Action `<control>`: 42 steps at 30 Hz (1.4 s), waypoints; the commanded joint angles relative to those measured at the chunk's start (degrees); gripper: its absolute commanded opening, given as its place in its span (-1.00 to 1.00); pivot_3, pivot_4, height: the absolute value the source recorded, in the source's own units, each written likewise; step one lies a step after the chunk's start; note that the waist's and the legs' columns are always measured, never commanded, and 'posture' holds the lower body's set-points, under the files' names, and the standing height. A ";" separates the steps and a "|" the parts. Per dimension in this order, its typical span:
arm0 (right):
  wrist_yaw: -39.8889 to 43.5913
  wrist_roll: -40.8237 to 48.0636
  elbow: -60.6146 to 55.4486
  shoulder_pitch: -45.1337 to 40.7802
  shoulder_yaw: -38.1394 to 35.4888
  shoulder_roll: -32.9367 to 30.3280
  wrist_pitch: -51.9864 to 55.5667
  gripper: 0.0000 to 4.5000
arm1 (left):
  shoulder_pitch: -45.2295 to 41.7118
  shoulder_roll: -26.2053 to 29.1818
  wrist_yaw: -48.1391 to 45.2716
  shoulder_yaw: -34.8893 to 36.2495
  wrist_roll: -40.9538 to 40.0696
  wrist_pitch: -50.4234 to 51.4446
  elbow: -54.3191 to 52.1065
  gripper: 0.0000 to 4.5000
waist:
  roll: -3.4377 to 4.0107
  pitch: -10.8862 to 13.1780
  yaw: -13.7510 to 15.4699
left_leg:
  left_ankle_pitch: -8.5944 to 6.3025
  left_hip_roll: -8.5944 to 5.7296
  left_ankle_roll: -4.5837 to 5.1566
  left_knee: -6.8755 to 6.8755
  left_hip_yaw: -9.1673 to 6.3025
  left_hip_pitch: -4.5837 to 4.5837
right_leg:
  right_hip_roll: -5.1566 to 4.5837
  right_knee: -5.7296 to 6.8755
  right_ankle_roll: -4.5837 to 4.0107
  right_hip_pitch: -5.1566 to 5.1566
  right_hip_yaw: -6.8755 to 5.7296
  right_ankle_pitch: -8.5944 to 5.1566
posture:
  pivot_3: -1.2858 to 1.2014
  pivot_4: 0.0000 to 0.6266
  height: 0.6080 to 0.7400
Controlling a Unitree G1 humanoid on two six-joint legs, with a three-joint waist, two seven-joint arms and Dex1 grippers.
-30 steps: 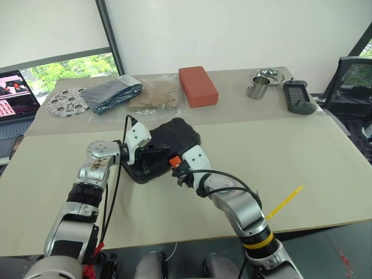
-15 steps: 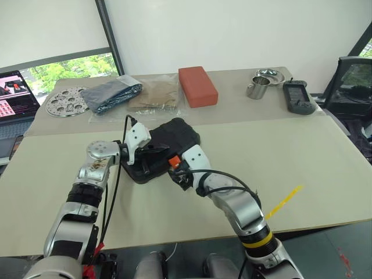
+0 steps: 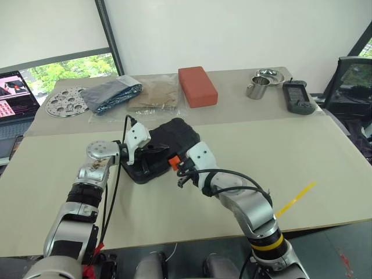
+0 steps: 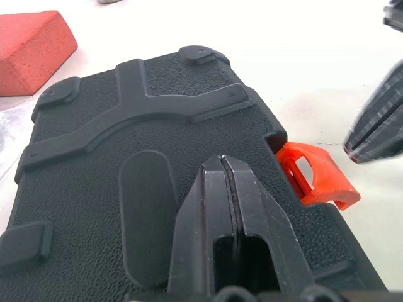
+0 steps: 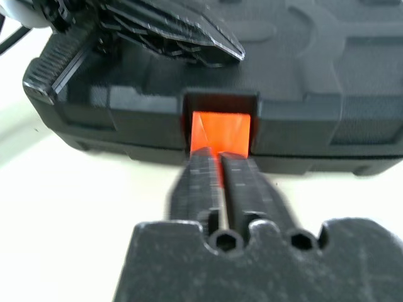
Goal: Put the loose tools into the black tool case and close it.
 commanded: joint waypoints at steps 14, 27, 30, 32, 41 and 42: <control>-0.98 -0.60 7.18 -4.56 -0.51 2.56 -5.71 -0.98 | 2.90 0.30 0.50 -1.82 2.45 1.00 3.11 -1.00 | 0.01 -0.01 -0.18 | 0.00 0.00 0.00 0.00 0.00 0.01 | 0.01 0.00 0.00 0.00 0.00 0.00 | 0.03 -0.52 1.00; -1.61 -1.22 9.62 -7.78 -1.00 4.57 -7.58 -0.98 | 2.97 0.41 0.41 -1.83 2.42 0.99 3.19 -1.00 | 0.01 0.00 -0.55 | 0.00 0.03 0.00 -0.02 -0.01 0.02 | 0.05 0.02 0.00 -0.02 0.01 0.01 | 0.03 -0.52 1.00; -1.49 -1.39 9.40 -8.32 -1.20 4.83 -7.52 -0.98 | 2.92 0.33 0.46 -1.87 2.42 1.00 3.18 -1.00 | 0.01 0.00 -0.55 | 0.00 0.03 0.00 -0.02 -0.01 0.01 | 0.04 0.01 0.00 -0.02 0.01 0.01 | 0.03 -0.52 1.00; -1.48 -1.46 9.15 -8.79 -1.29 5.07 -7.42 -0.98 | 2.89 0.33 0.47 -1.87 2.41 0.96 3.22 -1.00 | 0.00 0.00 -0.62 | 0.00 0.03 0.00 -0.02 -0.01 0.01 | 0.04 0.01 0.00 -0.03 0.01 0.01 | 0.03 -0.52 1.00; -1.51 -1.40 9.21 -9.91 -1.35 6.07 -7.41 -0.98 | 2.77 0.28 0.50 -1.83 2.45 0.83 3.45 -1.00 | 0.02 -0.02 -0.64 | 0.00 0.02 -0.01 -0.06 -0.01 0.03 | 0.04 0.00 -0.01 -0.02 0.03 0.01 | 0.03 -0.52 1.00; -1.47 -1.45 9.37 -9.86 -1.30 6.16 -7.55 -0.98 | 2.75 0.27 0.51 -1.82 2.47 0.83 3.48 -1.00 | 0.02 -0.02 -0.58 | 0.00 0.02 -0.01 -0.07 -0.01 0.01 | 0.03 -0.01 -0.01 -0.03 0.03 0.01 | 0.03 -0.52 1.00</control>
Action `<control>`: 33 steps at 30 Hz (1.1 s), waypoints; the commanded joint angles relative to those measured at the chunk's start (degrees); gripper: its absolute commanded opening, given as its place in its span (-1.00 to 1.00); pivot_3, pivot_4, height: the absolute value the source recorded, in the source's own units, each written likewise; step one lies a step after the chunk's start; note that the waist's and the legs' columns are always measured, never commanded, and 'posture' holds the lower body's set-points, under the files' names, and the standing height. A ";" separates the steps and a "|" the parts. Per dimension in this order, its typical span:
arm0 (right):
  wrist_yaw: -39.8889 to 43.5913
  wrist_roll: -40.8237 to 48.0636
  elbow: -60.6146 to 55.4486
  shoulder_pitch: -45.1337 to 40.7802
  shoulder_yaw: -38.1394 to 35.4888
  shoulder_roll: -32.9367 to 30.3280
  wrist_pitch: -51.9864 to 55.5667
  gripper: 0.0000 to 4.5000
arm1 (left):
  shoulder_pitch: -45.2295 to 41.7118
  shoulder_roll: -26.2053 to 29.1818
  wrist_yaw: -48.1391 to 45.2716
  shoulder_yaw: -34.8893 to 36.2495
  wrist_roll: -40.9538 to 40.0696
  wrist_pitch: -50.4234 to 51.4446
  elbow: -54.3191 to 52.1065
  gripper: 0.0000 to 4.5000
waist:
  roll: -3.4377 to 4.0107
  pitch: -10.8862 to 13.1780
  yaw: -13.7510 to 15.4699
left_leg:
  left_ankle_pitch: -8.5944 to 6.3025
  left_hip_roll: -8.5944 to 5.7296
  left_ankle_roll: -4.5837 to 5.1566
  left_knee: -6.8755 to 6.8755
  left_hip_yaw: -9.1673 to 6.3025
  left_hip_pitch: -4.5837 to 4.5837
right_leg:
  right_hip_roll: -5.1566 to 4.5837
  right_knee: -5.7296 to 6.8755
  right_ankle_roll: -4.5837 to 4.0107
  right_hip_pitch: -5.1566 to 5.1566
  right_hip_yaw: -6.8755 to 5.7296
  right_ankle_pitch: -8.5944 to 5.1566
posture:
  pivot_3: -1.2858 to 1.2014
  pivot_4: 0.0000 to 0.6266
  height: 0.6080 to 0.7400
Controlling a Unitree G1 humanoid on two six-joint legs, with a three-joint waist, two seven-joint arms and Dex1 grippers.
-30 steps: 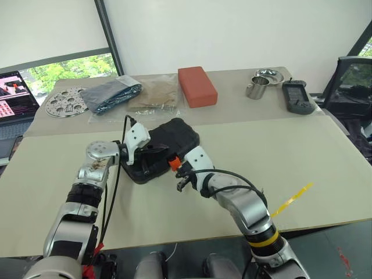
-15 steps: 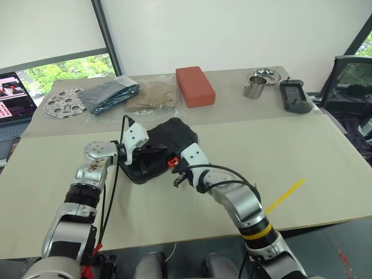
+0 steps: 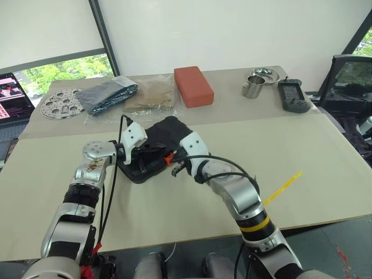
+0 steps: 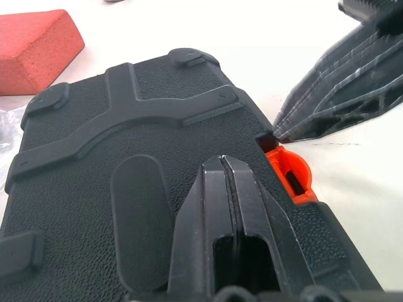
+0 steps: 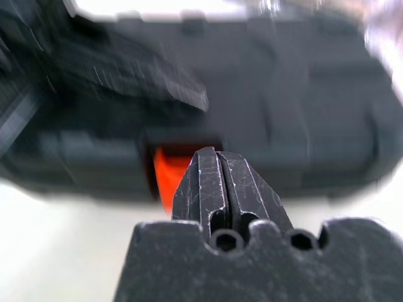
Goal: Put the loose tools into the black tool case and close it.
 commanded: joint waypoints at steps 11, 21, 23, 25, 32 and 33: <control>4.17 1.86 -8.07 1.76 -1.67 -4.23 -4.08 -0.98 | 3.77 0.14 1.41 1.20 -0.56 2.35 0.58 -1.00 | 0.00 0.00 -0.02 | 0.00 -0.03 0.00 -0.03 0.01 -0.03 | -0.05 -0.03 -0.02 -0.01 0.00 0.01 | 0.03 -0.52 1.00; 20.13 10.15 -9.37 14.10 -14.46 -20.40 -20.66 -0.15 | 13.12 4.26 8.85 17.35 -11.87 8.89 -15.77 -1.00 | -0.27 0.20 -0.24 | 0.00 0.01 0.00 -0.27 0.01 -0.24 | 0.03 -0.34 -0.03 -0.15 0.02 0.02 | 0.03 -0.52 1.00; 23.70 11.83 -6.33 16.46 -18.35 -23.75 -25.13 0.15 | 17.61 5.47 11.14 20.99 -13.82 10.70 -20.46 -1.00 | -0.28 0.22 -0.23 | -0.01 0.01 0.00 -0.32 0.01 -0.28 | 0.01 -0.45 -0.04 -0.17 0.04 0.02 | 0.03 -0.52 1.00; 27.52 13.29 -3.04 18.41 -21.42 -26.68 -29.29 0.44 | 22.73 6.56 12.35 23.72 -15.64 13.25 -25.29 -0.77 | -0.29 0.26 0.04 | -0.02 0.00 0.00 -0.36 0.02 -0.28 | -0.04 -0.59 -0.04 -0.12 0.03 0.02 | 0.03 -0.52 1.00; 36.78 16.48 12.26 20.37 -29.14 -32.06 -40.80 1.00 | 39.60 7.85 14.99 26.63 -14.38 15.29 -34.61 0.35 | -0.32 0.32 0.35 | -0.05 -0.01 0.03 -0.41 0.01 -0.26 | -0.15 -0.91 -0.01 0.05 -0.03 0.09 | 0.03 -0.52 1.00; 37.69 16.45 14.71 20.06 -29.56 -32.42 -42.53 1.00 | 41.23 7.65 16.59 25.35 -12.52 15.39 -35.22 0.51 | -0.32 0.33 0.34 | -0.06 -0.04 0.05 -0.42 0.02 -0.23 | -0.20 -0.91 -0.02 0.07 -0.02 0.10 | 0.03 -0.52 1.00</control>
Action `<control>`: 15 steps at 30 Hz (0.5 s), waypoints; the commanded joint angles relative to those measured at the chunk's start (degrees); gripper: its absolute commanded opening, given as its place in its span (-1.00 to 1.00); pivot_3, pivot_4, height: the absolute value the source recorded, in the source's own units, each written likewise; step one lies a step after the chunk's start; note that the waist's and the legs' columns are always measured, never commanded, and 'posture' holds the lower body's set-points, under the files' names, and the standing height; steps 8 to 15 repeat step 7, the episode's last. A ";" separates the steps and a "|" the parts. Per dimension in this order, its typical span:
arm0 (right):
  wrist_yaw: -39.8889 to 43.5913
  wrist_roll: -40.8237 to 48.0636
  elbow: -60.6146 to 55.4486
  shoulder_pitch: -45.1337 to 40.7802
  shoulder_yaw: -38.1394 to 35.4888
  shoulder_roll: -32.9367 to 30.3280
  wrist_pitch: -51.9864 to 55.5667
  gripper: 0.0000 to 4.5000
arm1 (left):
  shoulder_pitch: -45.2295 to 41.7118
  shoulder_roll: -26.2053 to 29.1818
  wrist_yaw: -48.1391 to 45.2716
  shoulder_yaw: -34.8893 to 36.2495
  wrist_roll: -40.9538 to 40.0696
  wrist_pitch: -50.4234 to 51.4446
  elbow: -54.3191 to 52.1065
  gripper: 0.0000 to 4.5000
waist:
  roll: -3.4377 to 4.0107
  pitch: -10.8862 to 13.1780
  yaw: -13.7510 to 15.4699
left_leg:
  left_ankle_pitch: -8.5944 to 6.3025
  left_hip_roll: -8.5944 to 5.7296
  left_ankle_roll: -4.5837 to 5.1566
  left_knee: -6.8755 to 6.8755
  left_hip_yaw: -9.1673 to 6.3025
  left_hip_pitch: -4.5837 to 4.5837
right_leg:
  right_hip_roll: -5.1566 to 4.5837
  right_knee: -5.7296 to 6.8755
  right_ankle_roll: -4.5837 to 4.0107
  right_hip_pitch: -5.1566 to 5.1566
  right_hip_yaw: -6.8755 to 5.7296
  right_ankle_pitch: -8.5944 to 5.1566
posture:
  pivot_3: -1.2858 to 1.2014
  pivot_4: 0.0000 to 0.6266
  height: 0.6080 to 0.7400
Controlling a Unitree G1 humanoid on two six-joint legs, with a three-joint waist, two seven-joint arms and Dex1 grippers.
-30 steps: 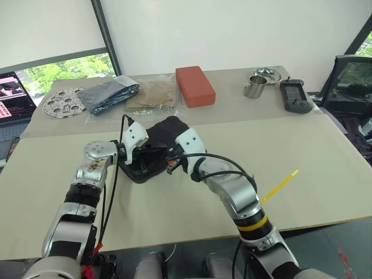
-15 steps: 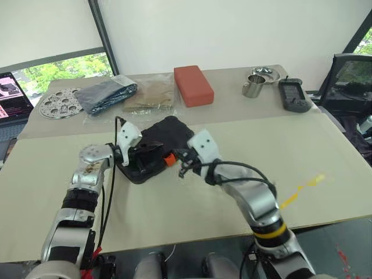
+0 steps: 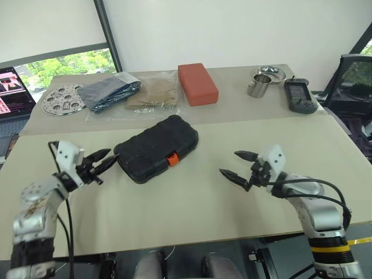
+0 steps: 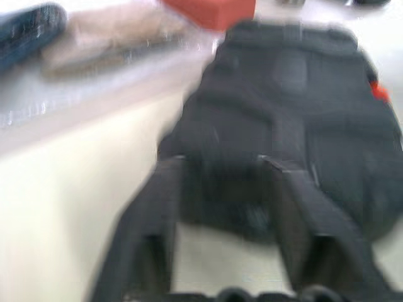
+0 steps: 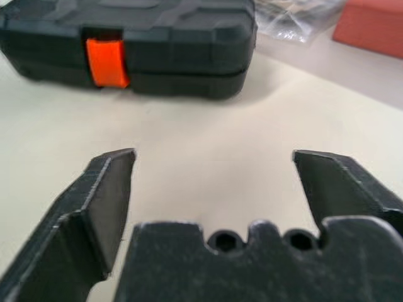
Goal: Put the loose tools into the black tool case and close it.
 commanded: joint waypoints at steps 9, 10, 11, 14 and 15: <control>5.12 0.92 12.55 -1.71 -3.87 -1.36 -11.62 1.00 | 6.80 -1.16 5.79 -4.11 7.56 -4.08 -0.78 0.98 | -0.01 0.03 0.30 | -0.01 0.02 0.01 -0.01 -0.04 0.03 | -0.06 -0.02 -0.13 0.01 0.10 0.07 | 0.03 -0.52 1.00; 5.12 0.92 12.55 -1.71 -3.87 -1.36 -11.62 1.00 | 6.80 -1.16 5.79 -4.11 7.56 -4.08 -0.78 0.98 | -0.01 0.03 0.30 | -0.01 0.02 0.01 -0.01 -0.04 0.03 | -0.06 -0.02 -0.13 0.01 0.10 0.07 | 0.03 -0.52 1.00; 5.12 0.92 12.55 -1.71 -3.87 -1.36 -11.62 1.00 | 6.80 -1.16 5.79 -4.11 7.56 -4.08 -0.78 0.98 | -0.01 0.03 0.30 | -0.01 0.02 0.01 -0.01 -0.04 0.03 | -0.06 -0.02 -0.13 0.01 0.10 0.07 | 0.03 -0.52 1.00; 5.12 0.92 12.55 -1.71 -3.87 -1.36 -11.62 1.00 | 6.80 -1.16 5.79 -4.11 7.56 -4.08 -0.78 0.98 | -0.01 0.03 0.30 | -0.01 0.02 0.01 -0.01 -0.04 0.03 | -0.06 -0.02 -0.13 0.01 0.10 0.07 | 0.03 -0.52 1.00; 5.12 0.92 12.55 -1.71 -3.87 -1.36 -11.62 1.00 | 6.80 -1.16 5.79 -4.11 7.56 -4.08 -0.78 0.98 | -0.01 0.03 0.30 | -0.01 0.02 0.01 -0.01 -0.04 0.03 | -0.06 -0.02 -0.13 0.01 0.10 0.07 | 0.03 -0.52 1.00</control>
